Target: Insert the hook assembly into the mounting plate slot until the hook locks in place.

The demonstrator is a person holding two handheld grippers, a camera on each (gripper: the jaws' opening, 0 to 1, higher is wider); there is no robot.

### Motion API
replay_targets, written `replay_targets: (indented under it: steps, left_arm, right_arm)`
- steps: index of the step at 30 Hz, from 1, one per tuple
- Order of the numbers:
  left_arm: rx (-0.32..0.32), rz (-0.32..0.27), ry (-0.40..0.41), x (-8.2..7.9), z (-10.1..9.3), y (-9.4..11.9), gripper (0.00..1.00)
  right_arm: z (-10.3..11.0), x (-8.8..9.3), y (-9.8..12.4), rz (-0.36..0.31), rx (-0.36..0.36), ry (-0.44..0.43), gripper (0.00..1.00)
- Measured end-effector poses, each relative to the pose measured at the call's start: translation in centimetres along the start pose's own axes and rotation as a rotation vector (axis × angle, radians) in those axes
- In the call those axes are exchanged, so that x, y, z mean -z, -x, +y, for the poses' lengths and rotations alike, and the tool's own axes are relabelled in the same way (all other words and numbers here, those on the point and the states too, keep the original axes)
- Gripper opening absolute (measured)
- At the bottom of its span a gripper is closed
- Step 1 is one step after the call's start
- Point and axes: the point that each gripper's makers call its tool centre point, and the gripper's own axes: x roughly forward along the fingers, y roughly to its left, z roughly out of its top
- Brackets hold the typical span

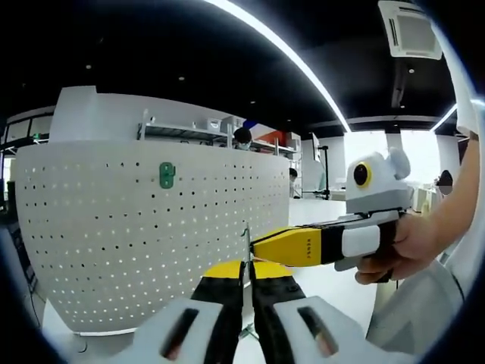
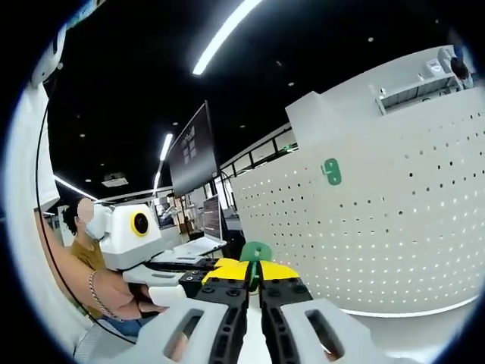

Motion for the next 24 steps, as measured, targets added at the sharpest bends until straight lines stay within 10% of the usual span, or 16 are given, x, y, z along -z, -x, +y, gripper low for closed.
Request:
replay_targets:
  steps: [20,24]
  left_arm:
    - [0.017,-0.002,-0.004,0.01,-0.41,-0.09,0.05]
    - [0.021,0.017,-0.014,0.31,-0.52,-0.20,0.21]
  right_arm:
    - [0.16,0.04,0.32,0.015,-0.001,-0.068,0.00]
    - [0.33,0.11,0.30,0.017,-0.005,-0.070,0.00]
